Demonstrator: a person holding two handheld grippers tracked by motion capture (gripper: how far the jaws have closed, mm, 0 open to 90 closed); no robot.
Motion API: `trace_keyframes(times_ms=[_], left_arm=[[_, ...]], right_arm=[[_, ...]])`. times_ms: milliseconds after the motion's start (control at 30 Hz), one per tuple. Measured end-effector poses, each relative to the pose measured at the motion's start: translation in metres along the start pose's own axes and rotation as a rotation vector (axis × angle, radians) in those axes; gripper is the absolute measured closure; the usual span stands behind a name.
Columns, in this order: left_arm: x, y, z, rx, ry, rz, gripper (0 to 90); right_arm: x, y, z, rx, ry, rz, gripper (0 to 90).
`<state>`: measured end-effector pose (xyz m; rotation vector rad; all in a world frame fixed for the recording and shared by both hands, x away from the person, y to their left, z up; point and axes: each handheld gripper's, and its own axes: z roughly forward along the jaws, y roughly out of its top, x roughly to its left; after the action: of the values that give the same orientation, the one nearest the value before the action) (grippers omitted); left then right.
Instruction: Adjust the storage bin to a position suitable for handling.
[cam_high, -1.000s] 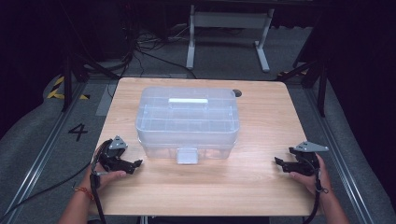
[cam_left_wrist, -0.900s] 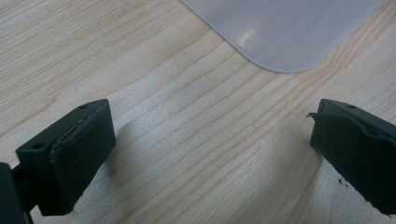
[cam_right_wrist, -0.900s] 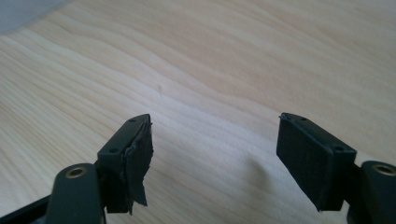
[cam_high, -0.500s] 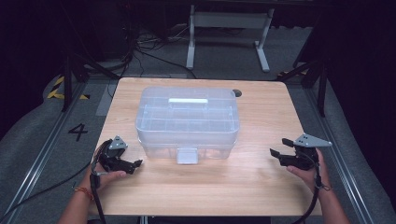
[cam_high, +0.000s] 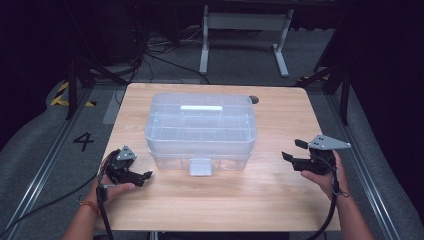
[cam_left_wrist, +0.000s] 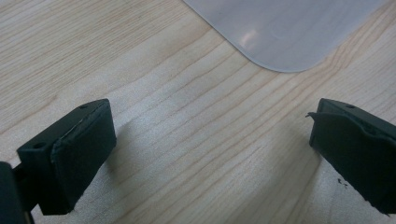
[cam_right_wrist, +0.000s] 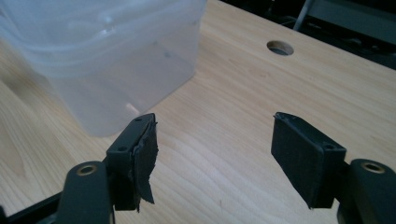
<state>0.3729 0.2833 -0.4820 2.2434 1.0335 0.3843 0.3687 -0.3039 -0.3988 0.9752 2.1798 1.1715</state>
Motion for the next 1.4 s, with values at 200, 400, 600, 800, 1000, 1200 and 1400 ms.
trace_keyframes(times_ms=[200, 400, 600, 800, 1000, 1200, 1400], left_arm=[[0.000, 0.000, 0.000, 0.000, -0.001, 0.002, 0.9], [0.000, 0.000, 0.000, 0.000, 0.000, 0.001, 0.9], [0.000, 0.000, 0.000, 0.000, -0.001, 0.001, 0.9], [0.000, 0.000, 0.000, 0.000, 0.000, 0.001, 0.9], [0.000, 0.000, 0.000, 0.000, -0.001, 0.002, 0.9], [0.000, 0.000, 0.000, 0.000, -0.001, 0.001, 0.9], [0.000, 0.000, 0.000, 0.000, -0.001, 0.001, 0.9]], right_arm=[[0.000, 0.019, -0.003, -0.038, 0.008, -0.010, 32.5], [0.004, 0.043, -0.001, -0.068, 0.017, -0.028, 32.5], [0.010, 0.064, 0.000, -0.079, 0.022, -0.063, 31.9], [0.014, 0.084, 0.001, -0.095, 0.039, -0.081, 32.2], [0.020, 0.100, 0.004, -0.108, 0.053, -0.098, 32.5], [0.026, 0.108, 0.012, -0.109, 0.077, -0.098, 32.9], [0.030, 0.115, 0.018, -0.103, 0.086, -0.096, 33.8]])
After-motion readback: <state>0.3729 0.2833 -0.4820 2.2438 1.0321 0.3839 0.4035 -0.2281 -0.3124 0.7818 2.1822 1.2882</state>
